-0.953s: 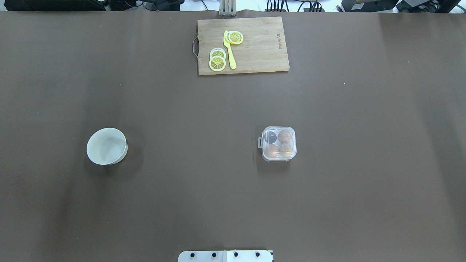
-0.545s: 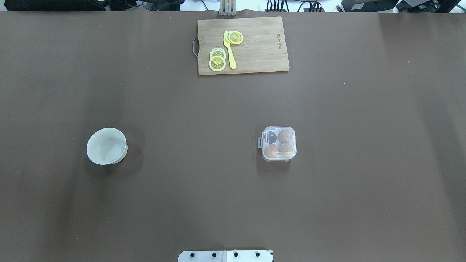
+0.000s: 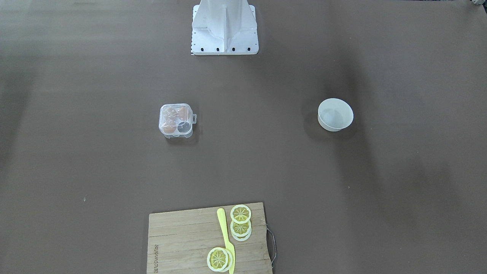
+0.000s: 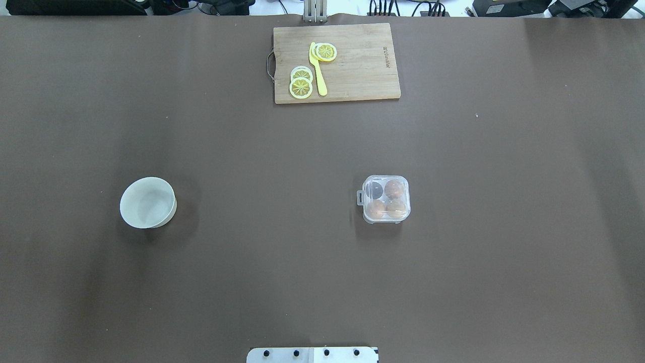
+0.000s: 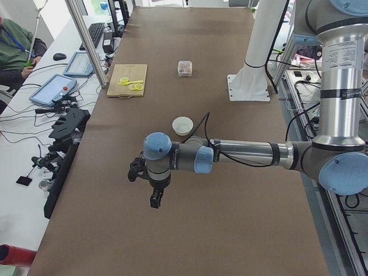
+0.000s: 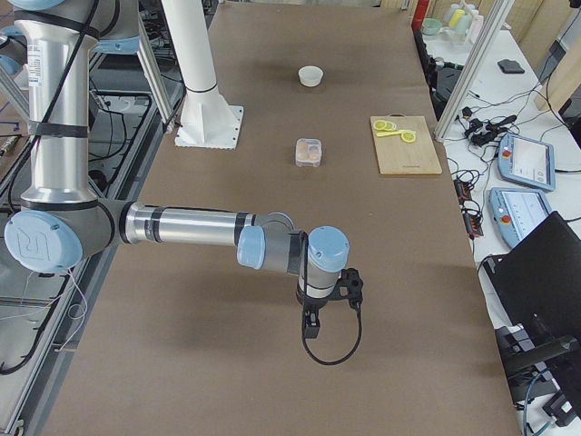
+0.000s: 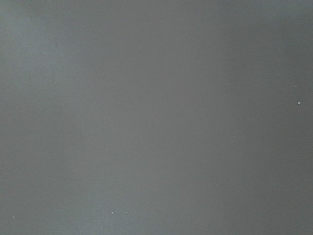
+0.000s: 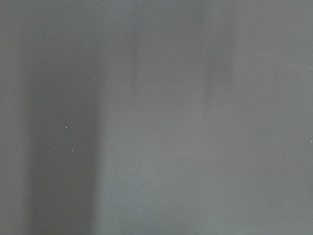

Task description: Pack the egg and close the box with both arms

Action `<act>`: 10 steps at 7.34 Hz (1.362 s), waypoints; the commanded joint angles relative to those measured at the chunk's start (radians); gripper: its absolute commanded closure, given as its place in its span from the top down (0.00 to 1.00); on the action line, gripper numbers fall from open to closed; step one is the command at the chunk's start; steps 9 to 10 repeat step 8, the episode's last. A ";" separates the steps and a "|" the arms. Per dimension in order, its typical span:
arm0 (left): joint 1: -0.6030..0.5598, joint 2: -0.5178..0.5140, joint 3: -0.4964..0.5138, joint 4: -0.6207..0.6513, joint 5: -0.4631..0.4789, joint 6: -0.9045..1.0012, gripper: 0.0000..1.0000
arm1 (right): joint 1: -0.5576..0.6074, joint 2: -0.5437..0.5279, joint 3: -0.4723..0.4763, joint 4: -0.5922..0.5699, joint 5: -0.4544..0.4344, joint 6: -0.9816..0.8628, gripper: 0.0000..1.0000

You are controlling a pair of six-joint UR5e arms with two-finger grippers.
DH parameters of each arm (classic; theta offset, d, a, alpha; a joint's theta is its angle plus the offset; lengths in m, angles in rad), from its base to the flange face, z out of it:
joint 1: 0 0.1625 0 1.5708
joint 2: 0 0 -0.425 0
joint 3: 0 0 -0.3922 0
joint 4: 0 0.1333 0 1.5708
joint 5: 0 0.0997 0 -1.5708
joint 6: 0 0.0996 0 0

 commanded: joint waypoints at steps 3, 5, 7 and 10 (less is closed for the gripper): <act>0.000 0.024 -0.003 -0.002 -0.002 0.000 0.98 | -0.023 0.000 0.002 0.004 0.001 0.000 1.00; 0.000 0.033 -0.006 -0.002 -0.011 0.000 0.98 | -0.025 0.000 0.011 0.004 0.001 0.000 1.00; -0.002 0.035 -0.007 -0.001 -0.010 -0.002 0.98 | -0.031 0.001 0.017 0.003 0.001 0.000 1.00; -0.002 0.035 -0.009 -0.001 -0.008 -0.002 0.98 | -0.035 0.003 0.017 0.004 0.001 0.000 1.00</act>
